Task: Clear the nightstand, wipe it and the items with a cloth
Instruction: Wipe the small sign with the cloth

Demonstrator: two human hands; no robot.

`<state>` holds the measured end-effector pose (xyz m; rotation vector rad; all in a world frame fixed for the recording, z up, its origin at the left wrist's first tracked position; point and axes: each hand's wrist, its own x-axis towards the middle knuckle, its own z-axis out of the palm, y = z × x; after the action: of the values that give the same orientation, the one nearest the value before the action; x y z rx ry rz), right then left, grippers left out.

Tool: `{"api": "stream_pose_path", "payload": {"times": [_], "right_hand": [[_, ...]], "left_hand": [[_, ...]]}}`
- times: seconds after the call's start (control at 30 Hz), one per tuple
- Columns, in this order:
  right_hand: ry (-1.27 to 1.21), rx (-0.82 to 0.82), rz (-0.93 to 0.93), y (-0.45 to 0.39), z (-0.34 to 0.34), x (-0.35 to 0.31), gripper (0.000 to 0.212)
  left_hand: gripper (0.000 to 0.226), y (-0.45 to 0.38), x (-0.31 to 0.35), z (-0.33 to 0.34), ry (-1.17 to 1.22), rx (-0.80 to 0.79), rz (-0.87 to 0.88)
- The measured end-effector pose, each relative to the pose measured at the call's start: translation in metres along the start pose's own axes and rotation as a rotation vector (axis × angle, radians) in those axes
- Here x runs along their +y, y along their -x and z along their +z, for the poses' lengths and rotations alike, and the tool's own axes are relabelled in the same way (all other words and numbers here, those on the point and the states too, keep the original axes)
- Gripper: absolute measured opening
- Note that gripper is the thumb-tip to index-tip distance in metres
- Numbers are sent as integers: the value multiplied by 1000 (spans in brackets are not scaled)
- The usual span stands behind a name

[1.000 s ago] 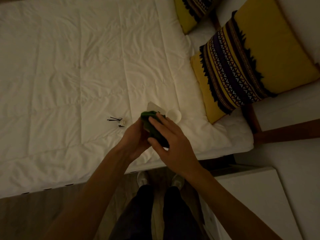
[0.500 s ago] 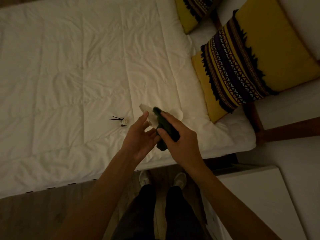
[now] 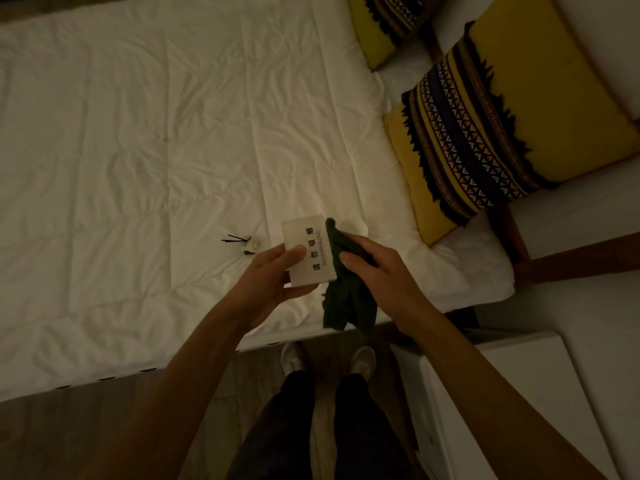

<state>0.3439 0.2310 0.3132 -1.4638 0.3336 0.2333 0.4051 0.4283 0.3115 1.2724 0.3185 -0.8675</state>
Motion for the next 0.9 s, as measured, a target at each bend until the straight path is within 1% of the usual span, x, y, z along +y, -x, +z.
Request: {"api": "stream_pose_path", "payload": {"times": [0.03,0.1,0.2,0.27,0.33,0.4,0.47,0.5,0.63,0.73,0.8,0.9], "right_hand": [[1,12,9,-3,-1,-2,29],[25,53,17,-13,-5,-6,30],[143,78,-32,-26,-12,-14,33],[295,46,-83,-30,-16,-15,32],[411,-12,-94,-29,-17,-15,34],[441,-39,-67,-28,-18,-12,37],[434,-51,-34,-27,-21,-5,34],[426,-55,-24,-27,-22,-2,32],[407,-62,-15,-28,-23,3,33],[464,-33,-62,-27,-18,-3,35],[551,5,-112,-25,-12,-3,38],[807,42,-200,-20,-4,3,41]], "left_hand": [[17,2,-2,1,-14,-21,-15],[21,6,-7,5,-55,-90,-41],[21,9,-15,15,-161,-135,-54],[21,8,-16,20,-218,-96,-28],[23,5,-15,18,-271,-55,2],[25,4,-11,13,-299,-84,14],[25,6,-10,8,-337,-124,40],[24,6,-9,7,-360,-118,61],[22,1,-11,5,-497,-38,150],[18,-3,-15,6,-577,43,141],[19,-6,-18,8,-694,155,134],[24,-10,-21,13,-809,322,209]]}}
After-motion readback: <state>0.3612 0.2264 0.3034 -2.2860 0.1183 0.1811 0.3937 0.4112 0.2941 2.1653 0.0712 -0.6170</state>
